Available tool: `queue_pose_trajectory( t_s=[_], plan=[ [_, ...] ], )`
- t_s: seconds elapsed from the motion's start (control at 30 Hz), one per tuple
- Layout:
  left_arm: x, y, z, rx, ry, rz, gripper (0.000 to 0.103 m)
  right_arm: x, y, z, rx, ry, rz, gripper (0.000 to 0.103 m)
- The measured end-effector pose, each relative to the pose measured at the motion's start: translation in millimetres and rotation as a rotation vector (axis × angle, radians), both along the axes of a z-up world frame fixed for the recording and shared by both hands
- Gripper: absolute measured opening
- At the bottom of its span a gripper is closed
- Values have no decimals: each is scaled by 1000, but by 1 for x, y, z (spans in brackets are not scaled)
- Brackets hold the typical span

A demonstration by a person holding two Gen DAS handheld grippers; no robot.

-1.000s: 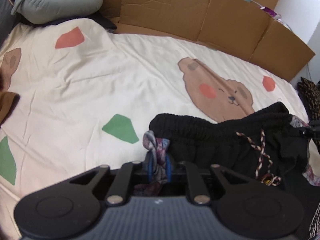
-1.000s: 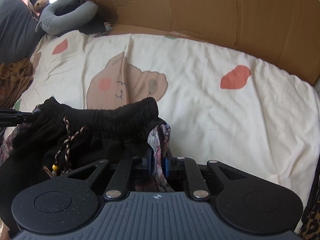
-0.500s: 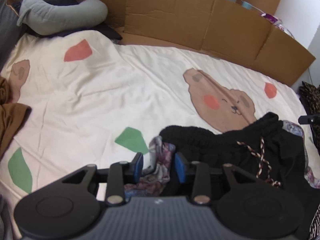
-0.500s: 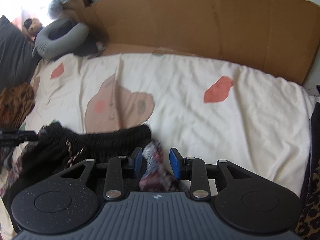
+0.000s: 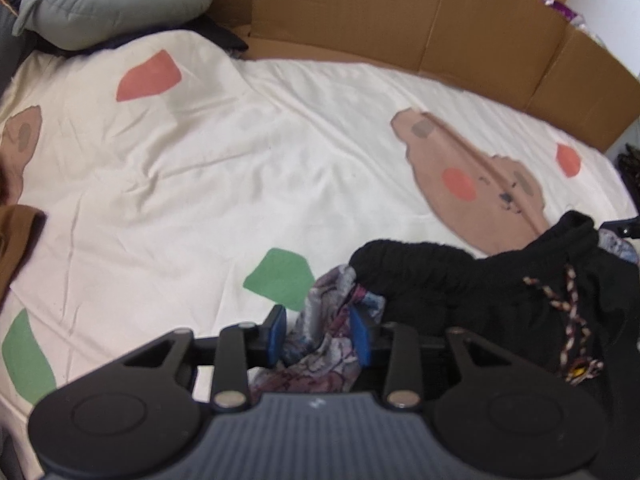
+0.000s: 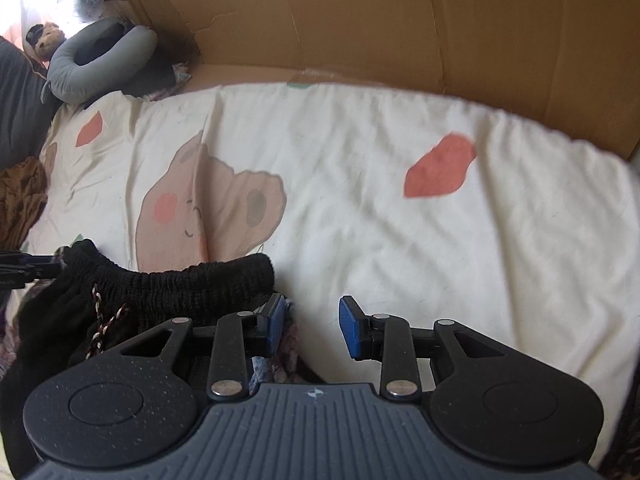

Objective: Fold clothes

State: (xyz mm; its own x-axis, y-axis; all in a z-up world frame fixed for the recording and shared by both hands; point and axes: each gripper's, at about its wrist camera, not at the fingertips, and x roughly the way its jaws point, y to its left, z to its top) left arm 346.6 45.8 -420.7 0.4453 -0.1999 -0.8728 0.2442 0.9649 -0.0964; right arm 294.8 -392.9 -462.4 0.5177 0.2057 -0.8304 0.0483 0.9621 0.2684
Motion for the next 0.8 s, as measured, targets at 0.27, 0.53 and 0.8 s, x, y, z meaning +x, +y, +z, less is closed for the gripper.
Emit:
queue_pose_trajectory(
  t_s=[0.27, 0.53, 0.8],
  plan=[
    [3, 2, -2, -7, 12, -17, 40, 3, 13, -13, -5, 21, 64, 37],
    [9, 2, -4, -11, 10, -59, 42, 4, 28, -17, -65, 24, 159, 37],
    [20, 3, -11, -13, 29, -108, 50, 5, 43, -18, -123, 10, 266, 37]
  ],
)
